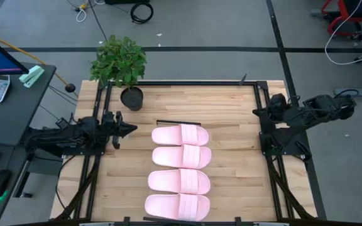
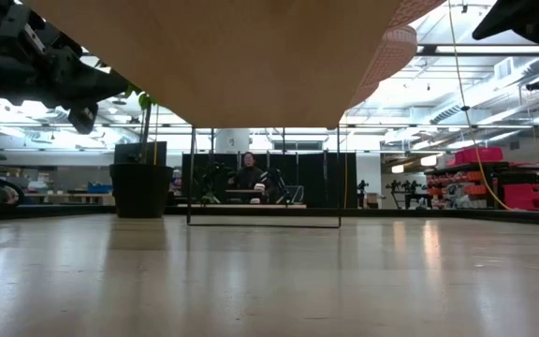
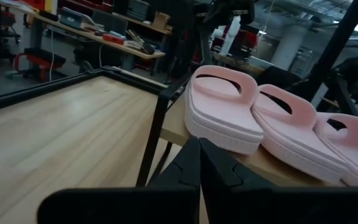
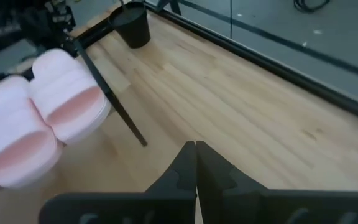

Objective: Pick and place slides into the shelf
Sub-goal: Return to Home Position

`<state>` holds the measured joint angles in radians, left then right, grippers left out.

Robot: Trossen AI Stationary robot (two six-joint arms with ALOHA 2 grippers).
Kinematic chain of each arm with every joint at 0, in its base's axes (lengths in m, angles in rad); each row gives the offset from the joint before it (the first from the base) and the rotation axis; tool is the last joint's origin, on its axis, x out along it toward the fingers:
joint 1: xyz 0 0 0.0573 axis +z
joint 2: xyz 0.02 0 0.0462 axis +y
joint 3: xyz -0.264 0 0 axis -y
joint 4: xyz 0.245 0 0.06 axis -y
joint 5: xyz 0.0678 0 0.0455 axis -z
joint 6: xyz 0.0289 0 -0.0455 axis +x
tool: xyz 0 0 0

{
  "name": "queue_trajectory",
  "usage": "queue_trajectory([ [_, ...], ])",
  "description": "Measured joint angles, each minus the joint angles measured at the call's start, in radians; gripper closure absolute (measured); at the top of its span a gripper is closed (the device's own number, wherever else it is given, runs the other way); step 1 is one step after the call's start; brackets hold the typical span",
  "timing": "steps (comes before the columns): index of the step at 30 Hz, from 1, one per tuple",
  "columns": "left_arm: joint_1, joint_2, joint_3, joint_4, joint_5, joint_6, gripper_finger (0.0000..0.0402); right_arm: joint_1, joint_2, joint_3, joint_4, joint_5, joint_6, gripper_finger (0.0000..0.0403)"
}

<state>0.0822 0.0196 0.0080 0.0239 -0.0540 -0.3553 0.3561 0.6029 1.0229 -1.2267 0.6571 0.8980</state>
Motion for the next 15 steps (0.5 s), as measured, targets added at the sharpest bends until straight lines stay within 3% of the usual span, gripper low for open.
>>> queue_trajectory([
  [5,0.000,0.000,0.000,-0.003,-0.003,0.007,0.0374,0.000,-0.033,0.000,0.000,0.000,-0.133,0.0401],
  [10,0.000,0.000,-0.001,0.017,-0.013,0.006,0.0355,0.000,-0.155,-0.009,0.018,0.003,-0.168,0.0401],
  [15,0.000,0.000,-0.001,0.029,-0.017,0.007,0.0349,0.000,-0.340,-0.158,0.262,0.000,-0.292,0.0401],
])
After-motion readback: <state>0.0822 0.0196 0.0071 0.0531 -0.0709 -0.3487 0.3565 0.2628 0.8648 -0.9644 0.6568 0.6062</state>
